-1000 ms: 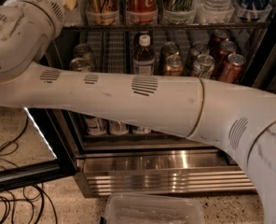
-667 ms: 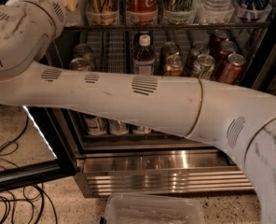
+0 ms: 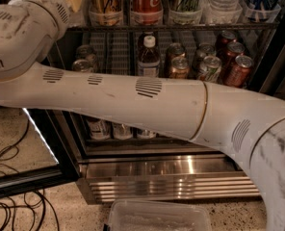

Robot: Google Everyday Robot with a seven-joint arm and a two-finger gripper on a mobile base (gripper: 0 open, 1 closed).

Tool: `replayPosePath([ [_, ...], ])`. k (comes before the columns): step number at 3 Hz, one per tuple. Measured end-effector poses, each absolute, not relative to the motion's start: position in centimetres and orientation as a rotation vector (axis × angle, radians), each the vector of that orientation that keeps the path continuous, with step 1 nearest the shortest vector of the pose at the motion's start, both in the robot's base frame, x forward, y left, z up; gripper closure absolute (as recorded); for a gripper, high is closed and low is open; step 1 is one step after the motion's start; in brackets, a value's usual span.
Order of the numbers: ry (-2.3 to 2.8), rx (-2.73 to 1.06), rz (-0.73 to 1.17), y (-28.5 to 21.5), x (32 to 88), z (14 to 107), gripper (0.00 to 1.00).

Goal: Pick water bottle from top shelf of fridge

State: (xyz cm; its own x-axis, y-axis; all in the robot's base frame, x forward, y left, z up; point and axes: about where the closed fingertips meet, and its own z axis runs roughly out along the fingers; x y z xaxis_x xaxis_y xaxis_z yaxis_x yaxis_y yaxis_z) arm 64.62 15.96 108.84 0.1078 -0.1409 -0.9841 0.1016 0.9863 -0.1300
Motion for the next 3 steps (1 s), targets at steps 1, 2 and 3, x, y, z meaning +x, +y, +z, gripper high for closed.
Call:
replayPosePath([
  [1, 1.452, -0.032, -0.178, 15.96, 64.62, 108.84, 0.63],
  [2, 1.452, -0.032, -0.178, 15.96, 64.62, 108.84, 0.86],
  [3, 1.433, -0.053, -0.2, 15.6, 64.47, 109.44, 1.0],
])
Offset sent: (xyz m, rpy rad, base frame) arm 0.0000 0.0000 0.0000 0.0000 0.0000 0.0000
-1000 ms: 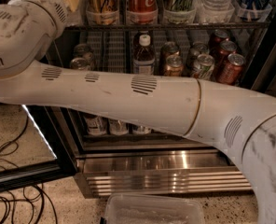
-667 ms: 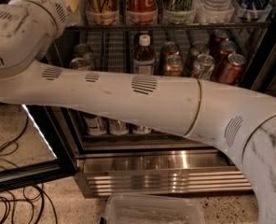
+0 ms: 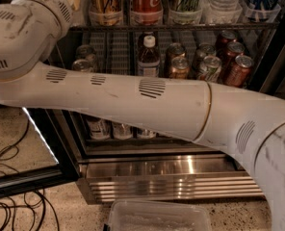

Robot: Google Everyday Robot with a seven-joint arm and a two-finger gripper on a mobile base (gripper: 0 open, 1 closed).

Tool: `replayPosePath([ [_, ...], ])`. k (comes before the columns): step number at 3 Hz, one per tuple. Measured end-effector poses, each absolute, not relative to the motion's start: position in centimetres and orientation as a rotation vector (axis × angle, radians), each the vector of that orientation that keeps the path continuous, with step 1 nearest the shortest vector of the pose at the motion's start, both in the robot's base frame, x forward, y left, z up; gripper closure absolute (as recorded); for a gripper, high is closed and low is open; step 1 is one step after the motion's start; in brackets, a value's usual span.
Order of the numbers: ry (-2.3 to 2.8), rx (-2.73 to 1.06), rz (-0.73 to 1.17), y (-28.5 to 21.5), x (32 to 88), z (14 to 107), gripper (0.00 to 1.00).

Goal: Pick water bottle from top shelf of fridge

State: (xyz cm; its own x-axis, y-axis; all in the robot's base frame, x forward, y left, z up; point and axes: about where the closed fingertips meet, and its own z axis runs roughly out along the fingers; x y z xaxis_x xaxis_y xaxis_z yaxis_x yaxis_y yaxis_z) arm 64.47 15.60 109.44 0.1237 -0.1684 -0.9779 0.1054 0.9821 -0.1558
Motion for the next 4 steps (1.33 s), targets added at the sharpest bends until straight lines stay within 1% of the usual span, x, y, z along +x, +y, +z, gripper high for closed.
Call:
replayPosePath([
  [2, 1.335, -0.057, -0.153, 17.2, 61.1, 113.0, 1.0],
  [4, 1.399, -0.035, -0.093, 17.8, 57.3, 112.5, 1.0],
])
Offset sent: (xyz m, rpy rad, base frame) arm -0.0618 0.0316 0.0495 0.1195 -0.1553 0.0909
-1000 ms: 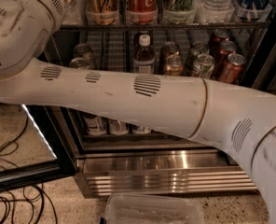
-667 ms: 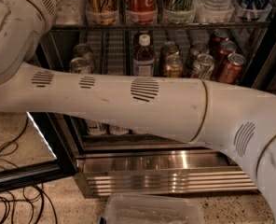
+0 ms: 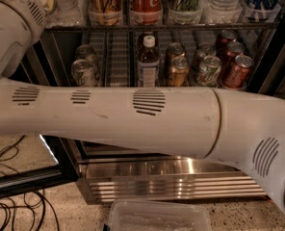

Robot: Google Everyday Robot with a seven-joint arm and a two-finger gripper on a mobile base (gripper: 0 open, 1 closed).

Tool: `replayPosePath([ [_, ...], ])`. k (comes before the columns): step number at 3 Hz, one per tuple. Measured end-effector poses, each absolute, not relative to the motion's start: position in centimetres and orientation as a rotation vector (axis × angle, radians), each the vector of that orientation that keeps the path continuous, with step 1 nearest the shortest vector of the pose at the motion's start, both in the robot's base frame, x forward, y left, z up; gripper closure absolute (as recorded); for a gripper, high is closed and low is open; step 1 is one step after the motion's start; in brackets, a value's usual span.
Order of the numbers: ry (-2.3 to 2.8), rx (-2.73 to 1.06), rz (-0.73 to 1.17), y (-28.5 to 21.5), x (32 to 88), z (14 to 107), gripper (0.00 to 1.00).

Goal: Pick water bottle from top shelf of fridge

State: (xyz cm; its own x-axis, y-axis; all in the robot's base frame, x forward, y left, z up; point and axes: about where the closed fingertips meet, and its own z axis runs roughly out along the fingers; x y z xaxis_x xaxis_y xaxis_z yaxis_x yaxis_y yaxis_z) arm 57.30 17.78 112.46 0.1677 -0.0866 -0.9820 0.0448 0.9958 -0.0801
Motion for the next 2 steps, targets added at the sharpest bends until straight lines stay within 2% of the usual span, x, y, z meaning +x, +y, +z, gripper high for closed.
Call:
replayPosePath([
  [2, 1.519, -0.019, -0.169, 13.6, 53.1, 112.4, 1.0],
])
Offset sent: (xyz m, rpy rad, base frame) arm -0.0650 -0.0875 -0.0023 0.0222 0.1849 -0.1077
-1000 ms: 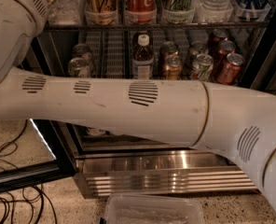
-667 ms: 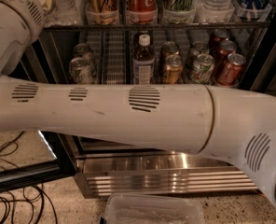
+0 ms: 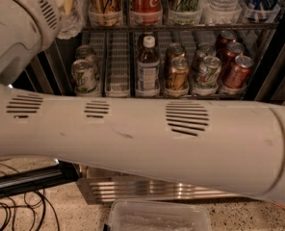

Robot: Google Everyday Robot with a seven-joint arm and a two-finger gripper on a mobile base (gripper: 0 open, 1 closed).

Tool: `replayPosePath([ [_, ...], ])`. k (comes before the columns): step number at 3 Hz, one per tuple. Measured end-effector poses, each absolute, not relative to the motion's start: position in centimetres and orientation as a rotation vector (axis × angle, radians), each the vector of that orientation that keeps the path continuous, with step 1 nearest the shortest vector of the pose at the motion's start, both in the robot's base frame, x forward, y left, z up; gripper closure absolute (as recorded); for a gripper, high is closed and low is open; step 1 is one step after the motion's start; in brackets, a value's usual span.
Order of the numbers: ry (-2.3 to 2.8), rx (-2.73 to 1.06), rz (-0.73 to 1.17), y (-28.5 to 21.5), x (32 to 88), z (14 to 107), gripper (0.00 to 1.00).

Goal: Pick water bottle from top shelf of fridge

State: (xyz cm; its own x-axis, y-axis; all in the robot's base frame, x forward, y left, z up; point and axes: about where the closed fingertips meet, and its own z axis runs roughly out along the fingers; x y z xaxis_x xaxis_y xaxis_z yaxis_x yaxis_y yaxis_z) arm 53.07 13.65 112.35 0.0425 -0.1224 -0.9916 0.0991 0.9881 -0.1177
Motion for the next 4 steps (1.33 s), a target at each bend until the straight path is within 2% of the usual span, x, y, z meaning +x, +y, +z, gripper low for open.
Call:
replayPosePath([
  [2, 1.689, -0.132, 0.12, 13.9, 50.9, 109.4, 1.0],
  [3, 1.781, -0.131, 0.172, 9.0, 53.1, 106.3, 1.0],
  [4, 1.887, -0.18, 0.139, 5.6, 54.2, 103.6, 1.0],
])
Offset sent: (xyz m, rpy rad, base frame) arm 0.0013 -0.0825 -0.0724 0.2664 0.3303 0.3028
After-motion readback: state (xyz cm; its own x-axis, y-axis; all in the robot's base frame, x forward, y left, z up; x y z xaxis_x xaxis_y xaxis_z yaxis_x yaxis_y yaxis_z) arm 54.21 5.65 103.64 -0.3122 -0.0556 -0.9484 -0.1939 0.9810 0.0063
